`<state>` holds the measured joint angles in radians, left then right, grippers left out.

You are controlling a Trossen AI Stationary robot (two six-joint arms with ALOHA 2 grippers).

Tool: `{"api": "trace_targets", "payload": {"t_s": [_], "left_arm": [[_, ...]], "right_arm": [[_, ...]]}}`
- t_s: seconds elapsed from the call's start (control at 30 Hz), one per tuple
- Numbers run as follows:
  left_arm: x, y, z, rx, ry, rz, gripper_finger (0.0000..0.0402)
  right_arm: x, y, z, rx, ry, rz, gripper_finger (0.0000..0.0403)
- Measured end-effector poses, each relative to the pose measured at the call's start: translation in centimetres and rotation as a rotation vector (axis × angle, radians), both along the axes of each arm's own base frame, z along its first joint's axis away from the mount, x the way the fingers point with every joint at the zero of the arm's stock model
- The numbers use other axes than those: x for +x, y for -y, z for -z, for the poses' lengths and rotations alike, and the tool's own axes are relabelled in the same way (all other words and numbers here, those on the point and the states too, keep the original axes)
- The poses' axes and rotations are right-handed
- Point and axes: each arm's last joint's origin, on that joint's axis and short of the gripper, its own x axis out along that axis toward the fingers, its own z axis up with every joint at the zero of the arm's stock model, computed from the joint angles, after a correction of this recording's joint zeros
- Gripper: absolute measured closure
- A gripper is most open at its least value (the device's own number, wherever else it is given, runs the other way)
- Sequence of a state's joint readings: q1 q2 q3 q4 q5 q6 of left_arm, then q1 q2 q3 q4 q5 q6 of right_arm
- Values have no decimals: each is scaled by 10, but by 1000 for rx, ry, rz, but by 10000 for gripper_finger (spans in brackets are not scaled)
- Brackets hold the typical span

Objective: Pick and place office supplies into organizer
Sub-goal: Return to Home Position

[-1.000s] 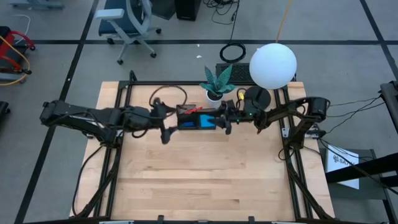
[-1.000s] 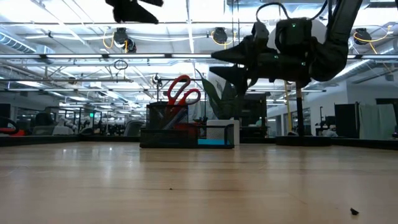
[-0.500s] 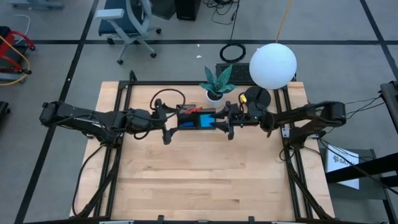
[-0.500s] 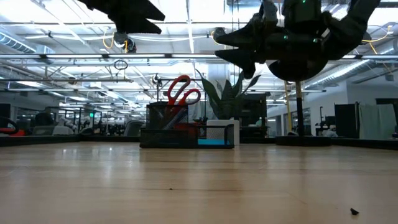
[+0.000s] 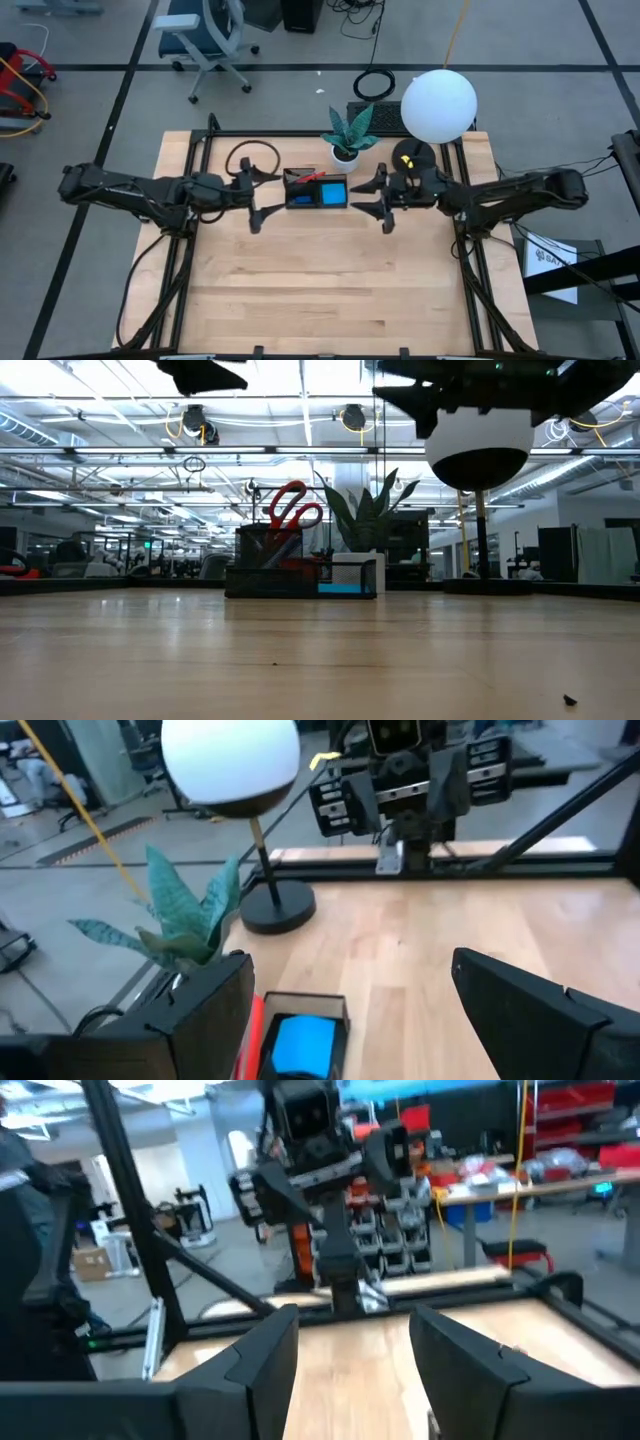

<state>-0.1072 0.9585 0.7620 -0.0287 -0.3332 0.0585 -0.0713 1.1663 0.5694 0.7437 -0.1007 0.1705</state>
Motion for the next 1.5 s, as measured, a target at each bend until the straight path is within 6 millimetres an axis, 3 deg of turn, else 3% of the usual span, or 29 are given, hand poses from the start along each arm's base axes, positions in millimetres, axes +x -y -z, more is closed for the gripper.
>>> {"api": "trace_targets", "payload": {"t_s": [0.4, 0.93, 1.5], "left_arm": [[-33, 8, -13, 17, 64, 65, 55], [-90, -1, 3, 7, 310, 68, 55], [-130, -8, 8, 6, 386, 65, 55]], "right_arm": [[-35, -13, -31, -14, 122, -52, 216], [-103, -20, -16, 17, 553, -103, 216], [-145, -22, -22, -25, 660, -207, 216]]}}
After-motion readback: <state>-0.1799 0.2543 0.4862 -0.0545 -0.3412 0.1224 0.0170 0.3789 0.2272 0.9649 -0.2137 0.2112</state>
